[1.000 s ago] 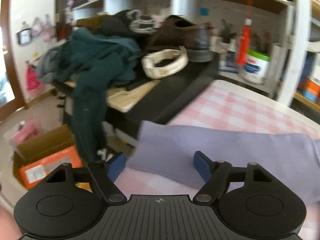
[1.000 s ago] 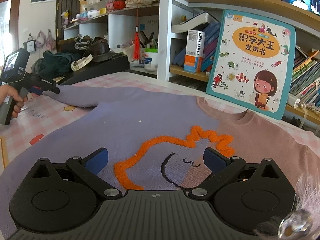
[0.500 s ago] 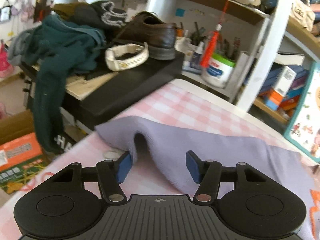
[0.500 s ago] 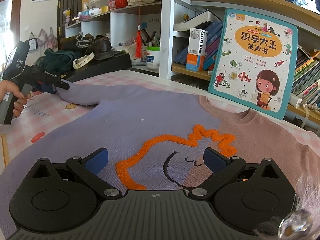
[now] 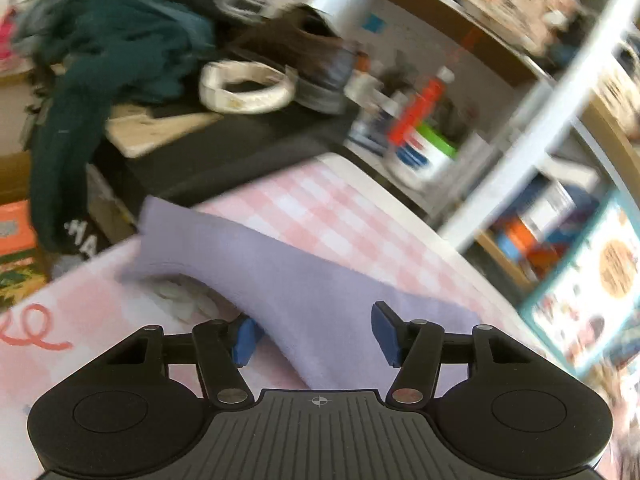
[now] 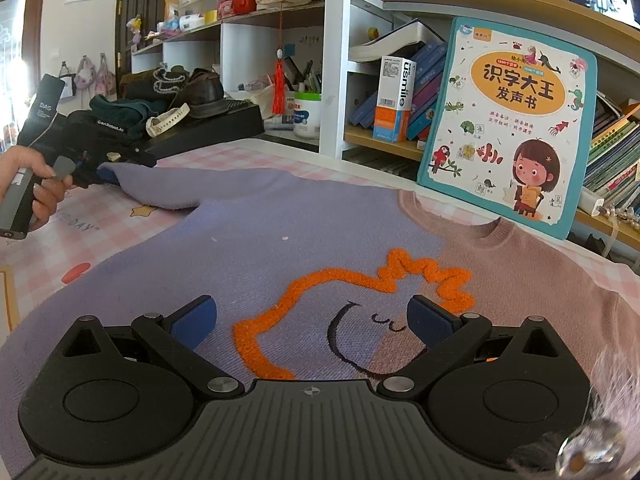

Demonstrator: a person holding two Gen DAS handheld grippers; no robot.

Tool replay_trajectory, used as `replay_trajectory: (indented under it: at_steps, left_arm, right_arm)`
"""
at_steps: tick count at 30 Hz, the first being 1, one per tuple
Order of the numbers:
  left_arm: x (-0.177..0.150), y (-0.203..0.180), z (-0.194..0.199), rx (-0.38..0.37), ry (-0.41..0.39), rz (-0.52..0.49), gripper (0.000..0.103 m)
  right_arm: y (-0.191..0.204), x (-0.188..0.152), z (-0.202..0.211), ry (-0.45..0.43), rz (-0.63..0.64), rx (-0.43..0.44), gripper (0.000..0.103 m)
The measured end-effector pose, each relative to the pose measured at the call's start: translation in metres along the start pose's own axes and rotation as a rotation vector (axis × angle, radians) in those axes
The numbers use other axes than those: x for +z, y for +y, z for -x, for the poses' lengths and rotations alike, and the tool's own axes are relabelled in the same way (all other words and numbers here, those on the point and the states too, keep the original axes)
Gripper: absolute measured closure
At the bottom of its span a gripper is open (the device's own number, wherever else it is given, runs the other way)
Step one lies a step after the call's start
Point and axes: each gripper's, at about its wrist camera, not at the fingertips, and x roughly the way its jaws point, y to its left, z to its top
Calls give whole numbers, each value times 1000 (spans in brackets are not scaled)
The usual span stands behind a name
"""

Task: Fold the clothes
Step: 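Grasp the lavender sleeve cuff with the left gripper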

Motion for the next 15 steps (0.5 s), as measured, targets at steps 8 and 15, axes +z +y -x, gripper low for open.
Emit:
replay_trajectory:
  at_steps: [8, 15]
  left_arm:
    - [13, 36, 2, -8, -15, 129, 71]
    - [12, 48, 1, -22, -31, 166, 84]
  right_arm:
    - [1, 0, -1, 5, 8, 7, 1]
    - [-3, 0, -3, 32, -22, 3, 1]
